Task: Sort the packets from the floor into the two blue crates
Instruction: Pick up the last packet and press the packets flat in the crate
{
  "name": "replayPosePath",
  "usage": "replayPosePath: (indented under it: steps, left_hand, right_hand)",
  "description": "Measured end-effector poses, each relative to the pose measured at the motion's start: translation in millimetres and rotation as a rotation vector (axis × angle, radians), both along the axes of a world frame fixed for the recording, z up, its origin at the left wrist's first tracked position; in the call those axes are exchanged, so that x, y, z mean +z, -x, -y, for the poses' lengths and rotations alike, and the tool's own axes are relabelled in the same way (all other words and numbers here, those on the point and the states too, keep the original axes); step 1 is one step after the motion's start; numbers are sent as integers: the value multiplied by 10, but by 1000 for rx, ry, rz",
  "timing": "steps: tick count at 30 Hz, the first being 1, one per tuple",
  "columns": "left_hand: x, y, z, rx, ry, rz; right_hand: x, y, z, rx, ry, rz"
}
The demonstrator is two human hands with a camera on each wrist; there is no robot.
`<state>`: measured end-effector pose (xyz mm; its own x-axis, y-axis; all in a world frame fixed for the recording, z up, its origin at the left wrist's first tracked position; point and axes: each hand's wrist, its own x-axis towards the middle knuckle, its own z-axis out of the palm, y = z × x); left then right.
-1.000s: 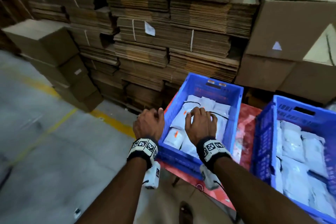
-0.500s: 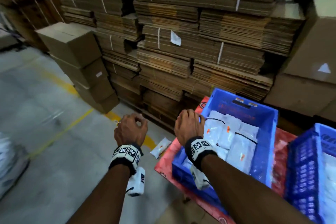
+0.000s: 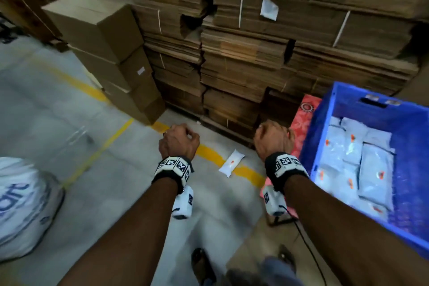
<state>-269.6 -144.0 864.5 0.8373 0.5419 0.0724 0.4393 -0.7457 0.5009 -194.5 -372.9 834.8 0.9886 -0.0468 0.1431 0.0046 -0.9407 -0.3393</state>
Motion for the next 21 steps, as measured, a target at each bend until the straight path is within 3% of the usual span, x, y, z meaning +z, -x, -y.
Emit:
replayPosePath:
  steps: [9, 21]
  left_hand:
    - [-361, -376, -358, -122, 92, -107]
    - [-913, -1626, -957, -167, 64, -334]
  right_hand:
    - [-253, 32, -439, -76, 51, -122]
    - [-963, -1135, -1016, -95, 22, -427]
